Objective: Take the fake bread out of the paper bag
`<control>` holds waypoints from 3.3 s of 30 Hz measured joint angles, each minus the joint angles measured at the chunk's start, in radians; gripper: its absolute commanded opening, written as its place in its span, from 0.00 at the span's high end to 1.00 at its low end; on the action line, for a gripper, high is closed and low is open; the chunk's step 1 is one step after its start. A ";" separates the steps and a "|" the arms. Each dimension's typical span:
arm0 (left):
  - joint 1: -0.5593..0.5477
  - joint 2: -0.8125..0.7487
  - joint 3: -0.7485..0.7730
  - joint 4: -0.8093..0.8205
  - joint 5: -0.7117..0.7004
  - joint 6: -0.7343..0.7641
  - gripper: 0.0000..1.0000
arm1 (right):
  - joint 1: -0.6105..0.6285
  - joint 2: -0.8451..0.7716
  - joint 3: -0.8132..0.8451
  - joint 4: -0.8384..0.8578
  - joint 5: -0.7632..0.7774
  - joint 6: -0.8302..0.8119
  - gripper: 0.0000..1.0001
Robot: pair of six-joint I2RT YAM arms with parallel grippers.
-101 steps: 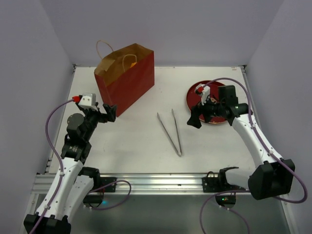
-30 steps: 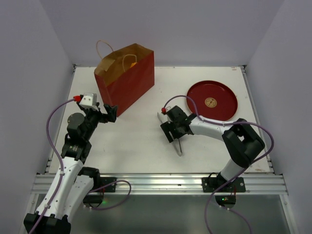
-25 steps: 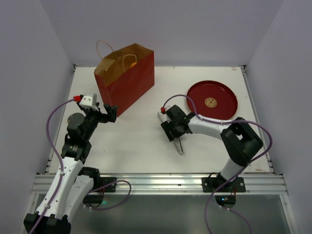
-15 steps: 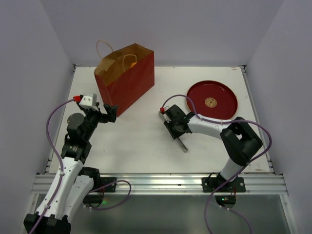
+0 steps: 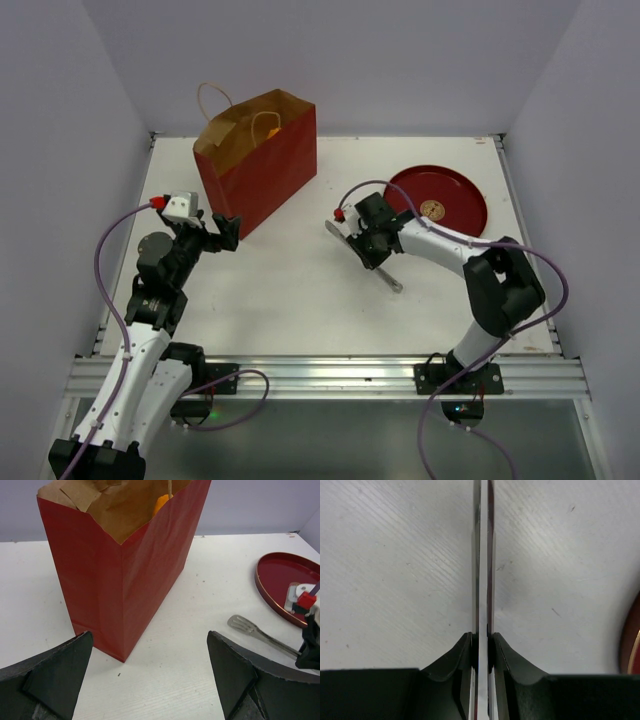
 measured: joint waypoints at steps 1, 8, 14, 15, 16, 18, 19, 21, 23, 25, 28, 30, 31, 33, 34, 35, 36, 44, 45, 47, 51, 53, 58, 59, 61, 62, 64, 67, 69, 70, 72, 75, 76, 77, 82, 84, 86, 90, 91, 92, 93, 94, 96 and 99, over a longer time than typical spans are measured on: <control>0.000 0.000 0.000 0.000 0.000 0.000 0.00 | -0.034 -0.008 0.018 -0.013 -0.046 -0.029 1.00; 0.000 -0.001 0.000 0.000 0.003 0.000 0.00 | -0.175 -0.113 0.095 -0.094 -0.266 -0.159 0.85; 0.000 -0.001 0.000 0.000 0.003 0.000 0.00 | -0.224 -0.161 0.137 -0.114 -0.372 -0.185 0.68; 0.000 -0.001 0.000 0.000 0.003 0.000 0.00 | -0.235 -0.167 0.139 -0.116 -0.382 -0.186 0.66; 0.000 -0.001 0.000 0.000 0.003 0.000 0.00 | -0.245 -0.172 0.140 -0.117 -0.394 -0.188 0.65; 0.000 -0.002 0.000 0.000 0.003 0.000 0.00 | -0.263 -0.179 0.140 -0.118 -0.411 -0.193 0.63; 0.000 -0.002 0.000 0.000 0.003 0.000 0.00 | -0.272 -0.182 0.140 -0.119 -0.424 -0.196 0.62; 0.000 -0.003 0.000 0.000 0.006 0.000 0.00 | -0.280 -0.188 0.140 -0.119 -0.438 -0.201 0.60; 0.000 -0.005 0.000 0.000 0.010 0.000 0.00 | -0.286 -0.196 0.140 -0.120 -0.455 -0.207 0.60; 0.000 -0.005 0.000 0.000 0.012 0.000 0.00 | -0.288 -0.205 0.140 -0.123 -0.469 -0.212 0.60; 0.000 -0.007 0.000 0.000 0.017 0.000 0.00 | -0.295 -0.217 0.140 -0.124 -0.490 -0.219 0.61; 0.000 -0.008 0.000 0.000 0.022 0.000 0.00 | -0.305 -0.225 0.140 -0.124 -0.509 -0.228 0.62; 0.000 -0.008 0.000 0.000 0.026 0.000 0.00 | -0.308 -0.229 0.140 -0.124 -0.514 -0.233 0.62; 0.000 -0.011 0.000 0.000 0.038 0.002 0.00 | -0.315 -0.238 0.140 -0.127 -0.528 -0.240 0.62; 0.000 -0.013 0.000 0.000 0.045 0.004 0.00 | -0.319 -0.242 0.140 -0.130 -0.530 -0.243 0.62; 0.000 -0.018 0.000 0.000 0.050 0.006 0.00 | -0.320 -0.248 0.140 -0.134 -0.533 -0.246 0.63; 0.000 -0.025 0.000 0.001 0.054 0.008 0.00 | -0.323 -0.255 0.140 -0.140 -0.536 -0.249 0.63; 0.000 0.087 0.283 -0.107 0.020 0.002 0.04 | -0.354 -0.320 0.153 -0.176 -0.629 -0.262 0.64; 0.000 0.129 0.351 -0.112 0.011 0.000 0.05 | -0.365 -0.330 0.153 -0.176 -0.654 -0.261 0.64; 0.001 0.214 0.473 -0.129 -0.010 0.000 0.05 | -0.390 -0.346 0.153 -0.173 -0.703 -0.252 0.65; 0.020 0.391 0.664 -0.183 -0.024 0.001 0.05 | -0.444 -0.372 0.115 -0.144 -0.814 -0.221 0.67; 0.047 0.507 0.772 -0.225 -0.005 0.004 0.04 | -0.464 -0.378 0.092 -0.143 -0.857 -0.205 0.67; 0.143 0.809 0.982 -0.284 0.112 -0.002 0.09 | -0.476 -0.404 0.059 -0.137 -0.920 -0.181 0.67; 0.171 0.866 1.010 -0.295 0.145 -0.007 0.10 | -0.478 -0.414 0.058 -0.137 -0.928 -0.179 0.67; 0.217 0.961 1.062 -0.328 0.194 -0.022 0.13 | -0.483 -0.433 0.058 -0.134 -0.947 -0.176 0.67; 0.239 1.005 1.092 -0.346 0.216 -0.028 0.13 | -0.487 -0.442 0.058 -0.132 -0.954 -0.175 0.67; 0.271 1.079 1.157 -0.384 0.246 -0.030 0.15 | -0.496 -0.455 0.058 -0.127 -0.968 -0.175 0.67; 0.302 1.174 1.255 -0.426 0.291 -0.025 0.16 | -0.500 -0.462 0.058 -0.122 -0.980 -0.175 0.67; 0.305 1.214 1.298 -0.443 0.314 -0.019 0.19 | -0.501 -0.462 0.058 -0.122 -0.985 -0.175 0.67; 0.304 1.231 1.315 -0.452 0.326 -0.016 0.20 | -0.501 -0.462 0.058 -0.122 -0.988 -0.175 0.68; 0.301 1.262 1.343 -0.457 0.349 -0.006 0.24 | -0.502 -0.462 0.058 -0.122 -1.000 -0.175 0.68; 0.300 1.297 1.365 -0.461 0.381 0.011 0.28 | -0.502 -0.462 0.058 -0.122 -1.007 -0.175 0.68; 0.300 1.307 1.368 -0.460 0.395 0.018 0.30 | -0.503 -0.462 0.058 -0.122 -1.009 -0.175 0.68; 0.300 1.315 1.368 -0.460 0.405 0.022 0.31 | -0.504 -0.462 0.058 -0.122 -1.011 -0.175 0.68; 0.300 1.334 1.368 -0.455 0.440 0.039 0.37 | -0.514 -0.460 0.058 -0.122 -1.026 -0.175 0.68; 0.300 1.334 1.368 -0.446 0.452 0.043 0.41 | -0.517 -0.460 0.057 -0.122 -1.027 -0.175 0.68; 0.300 1.334 1.368 -0.439 0.470 0.046 0.43 | -0.520 -0.460 0.057 -0.122 -1.028 -0.175 0.68; 0.299 1.337 1.368 -0.421 0.498 0.046 0.43 | -0.527 -0.459 0.056 -0.122 -1.030 -0.175 0.68; 0.299 1.338 1.368 -0.419 0.501 0.046 0.44 | -0.528 -0.459 0.056 -0.122 -1.030 -0.175 0.68; 0.298 1.339 1.368 -0.417 0.502 0.046 0.45 | -0.530 -0.458 0.055 -0.122 -1.030 -0.175 0.68; 0.297 1.342 1.368 -0.416 0.503 0.046 0.46 | -0.531 -0.457 0.055 -0.122 -1.030 -0.175 0.68; 0.295 1.342 1.368 -0.415 0.503 0.046 0.46 | -0.534 -0.456 0.055 -0.122 -1.031 -0.175 0.69; 0.290 1.344 1.368 -0.414 0.501 0.046 0.48 | -0.538 -0.454 0.054 -0.122 -1.035 -0.175 0.69; 0.280 1.345 1.368 -0.414 0.491 0.053 0.53 | -0.544 -0.453 0.052 -0.122 -1.041 -0.175 0.69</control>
